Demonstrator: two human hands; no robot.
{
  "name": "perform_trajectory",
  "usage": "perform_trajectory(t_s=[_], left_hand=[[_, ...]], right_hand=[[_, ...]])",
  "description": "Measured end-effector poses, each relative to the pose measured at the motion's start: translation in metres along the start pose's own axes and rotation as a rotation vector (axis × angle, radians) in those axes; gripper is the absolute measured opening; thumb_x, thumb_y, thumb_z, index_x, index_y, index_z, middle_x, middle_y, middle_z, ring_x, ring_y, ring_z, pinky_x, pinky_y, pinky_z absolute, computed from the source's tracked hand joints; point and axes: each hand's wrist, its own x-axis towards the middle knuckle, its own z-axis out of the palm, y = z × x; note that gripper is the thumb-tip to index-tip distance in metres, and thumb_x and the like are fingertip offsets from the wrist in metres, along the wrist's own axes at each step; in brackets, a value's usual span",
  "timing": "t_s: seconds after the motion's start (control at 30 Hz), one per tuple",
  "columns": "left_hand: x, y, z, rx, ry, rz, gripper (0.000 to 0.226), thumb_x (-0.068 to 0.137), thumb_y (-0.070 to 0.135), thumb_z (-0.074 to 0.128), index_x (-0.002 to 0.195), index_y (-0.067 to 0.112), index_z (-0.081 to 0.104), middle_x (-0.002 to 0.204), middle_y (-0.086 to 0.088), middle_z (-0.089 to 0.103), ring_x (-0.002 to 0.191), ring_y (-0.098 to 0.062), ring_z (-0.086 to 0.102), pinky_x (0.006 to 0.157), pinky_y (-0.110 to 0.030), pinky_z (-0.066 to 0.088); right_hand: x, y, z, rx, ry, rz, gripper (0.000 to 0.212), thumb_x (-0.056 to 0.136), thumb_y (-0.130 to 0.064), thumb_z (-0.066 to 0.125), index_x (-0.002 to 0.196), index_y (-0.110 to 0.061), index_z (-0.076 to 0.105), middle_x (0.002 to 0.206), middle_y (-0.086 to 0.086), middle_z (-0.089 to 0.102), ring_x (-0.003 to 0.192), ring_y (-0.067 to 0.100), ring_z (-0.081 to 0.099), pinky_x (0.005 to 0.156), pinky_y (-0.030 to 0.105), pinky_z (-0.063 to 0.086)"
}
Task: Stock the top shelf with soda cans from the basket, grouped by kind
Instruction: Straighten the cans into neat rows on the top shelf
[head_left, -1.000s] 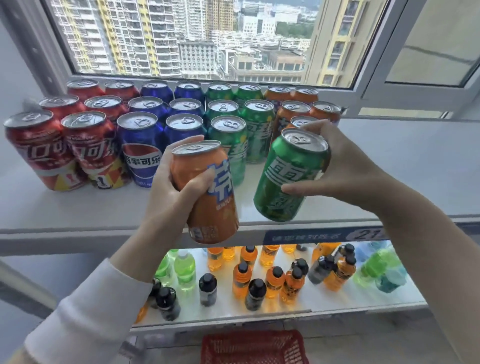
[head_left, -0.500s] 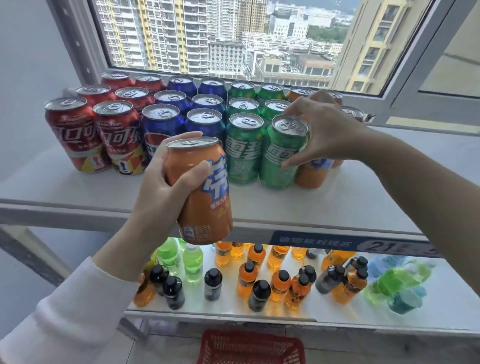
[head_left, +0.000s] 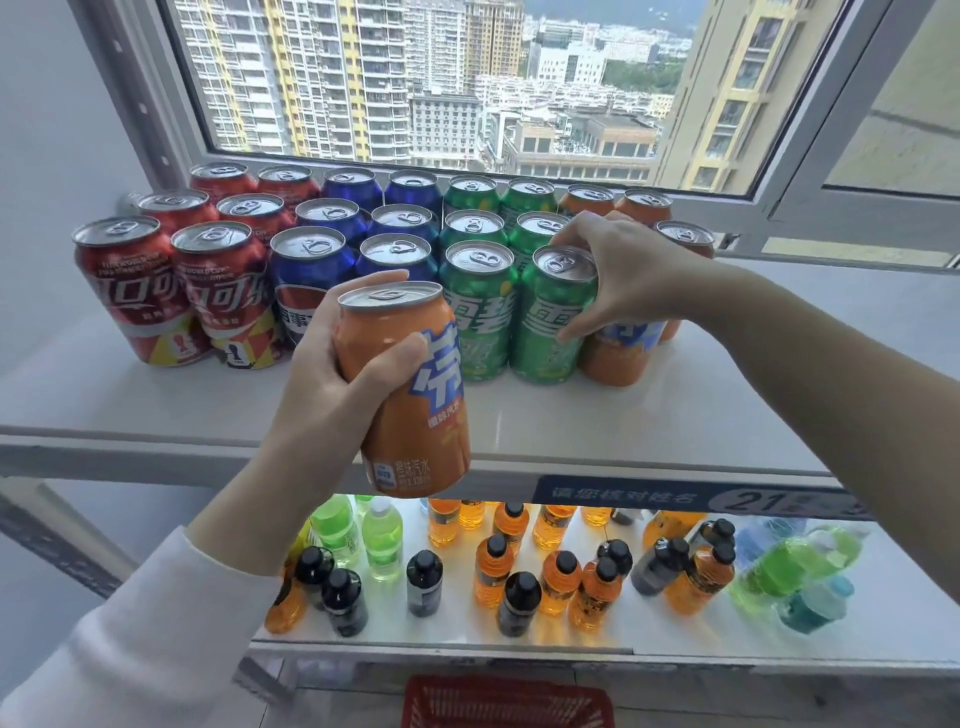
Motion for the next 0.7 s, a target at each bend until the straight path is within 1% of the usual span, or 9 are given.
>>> perform_trajectory(t_s=[0.07,0.17,0.33,0.4,0.47,0.53,0.6,0.67,0.7], left_hand=[[0.001,0.001,0.003,0.004,-0.009,0.006,0.045,0.053,0.045,0.064,0.097,0.040,0.054,0.083,0.018,0.070,0.078,-0.004,0.068,0.061,-0.022,0.054],[0.003,0.002,0.007,-0.005,-0.019,0.012,0.046,0.053,0.045,0.065,0.097,0.038,0.054,0.082,0.018,0.070,0.078,-0.004,0.068,0.062,-0.021,0.054],[0.009,0.003,0.016,0.000,-0.038,0.022,0.049,0.053,0.045,0.066,0.099,0.035,0.054,0.083,0.018,0.070,0.081,-0.004,0.068,0.064,-0.020,0.053],[0.013,0.006,0.023,0.003,-0.051,0.031,0.050,0.052,0.046,0.067,0.099,0.035,0.055,0.084,0.017,0.070,0.083,-0.006,0.068,0.067,-0.023,0.054],[0.020,0.011,0.032,-0.001,-0.080,0.042,0.050,0.052,0.046,0.067,0.098,0.034,0.055,0.085,0.017,0.071,0.084,-0.006,0.068,0.070,-0.025,0.054],[0.030,0.019,0.046,0.005,-0.135,0.060,0.050,0.053,0.047,0.066,0.099,0.034,0.053,0.084,0.019,0.070,0.085,-0.004,0.067,0.069,-0.022,0.054],[0.041,0.027,0.065,0.015,-0.206,0.071,0.049,0.053,0.047,0.066,0.099,0.033,0.052,0.084,0.019,0.070,0.085,-0.003,0.067,0.069,-0.020,0.053],[0.051,0.031,0.087,-0.003,-0.262,0.070,0.049,0.053,0.045,0.067,0.098,0.031,0.053,0.087,0.014,0.070,0.087,-0.008,0.068,0.074,-0.026,0.054],[0.057,0.033,0.099,-0.017,-0.289,0.067,0.049,0.054,0.044,0.068,0.098,0.030,0.053,0.089,0.012,0.069,0.089,-0.011,0.068,0.077,-0.031,0.054]], right_hand=[[0.000,0.000,0.001,-0.010,0.006,0.001,0.087,0.057,-0.038,0.084,0.129,-0.014,0.041,0.121,0.005,0.048,0.119,0.019,0.033,0.094,0.028,0.033],[0.000,0.001,0.001,-0.076,0.029,0.006,0.089,0.058,-0.043,0.083,0.132,-0.017,0.041,0.130,0.008,0.041,0.127,0.023,0.027,0.105,0.036,0.029],[0.001,0.002,0.003,-0.155,0.038,0.001,0.095,0.059,-0.050,0.079,0.138,-0.017,0.038,0.130,0.008,0.037,0.126,0.025,0.025,0.106,0.039,0.027],[-0.006,0.002,0.000,-0.166,0.084,-0.039,0.096,0.062,-0.052,0.076,0.141,-0.014,0.037,0.131,0.008,0.036,0.126,0.026,0.024,0.109,0.038,0.022],[-0.024,0.005,-0.012,-0.022,0.245,-0.057,0.087,0.068,-0.053,0.069,0.139,-0.013,0.040,0.131,0.007,0.037,0.126,0.023,0.025,0.110,0.030,0.019],[-0.050,0.011,-0.026,0.275,0.359,-0.027,0.072,0.072,-0.051,0.063,0.134,-0.017,0.047,0.126,-0.001,0.044,0.121,0.012,0.037,0.100,0.015,0.030],[-0.076,0.016,-0.037,0.525,0.323,-0.010,0.058,0.072,-0.049,0.066,0.124,-0.029,0.053,0.121,-0.010,0.052,0.109,0.000,0.053,0.088,0.006,0.041],[-0.098,0.020,-0.039,0.618,0.280,-0.012,0.050,0.067,-0.049,0.068,0.114,-0.039,0.054,0.115,-0.018,0.058,0.102,-0.008,0.058,0.079,0.004,0.046],[-0.106,0.021,-0.039,0.628,0.286,-0.004,0.051,0.064,-0.050,0.069,0.112,-0.041,0.054,0.113,-0.021,0.059,0.102,-0.009,0.058,0.078,0.004,0.047]])
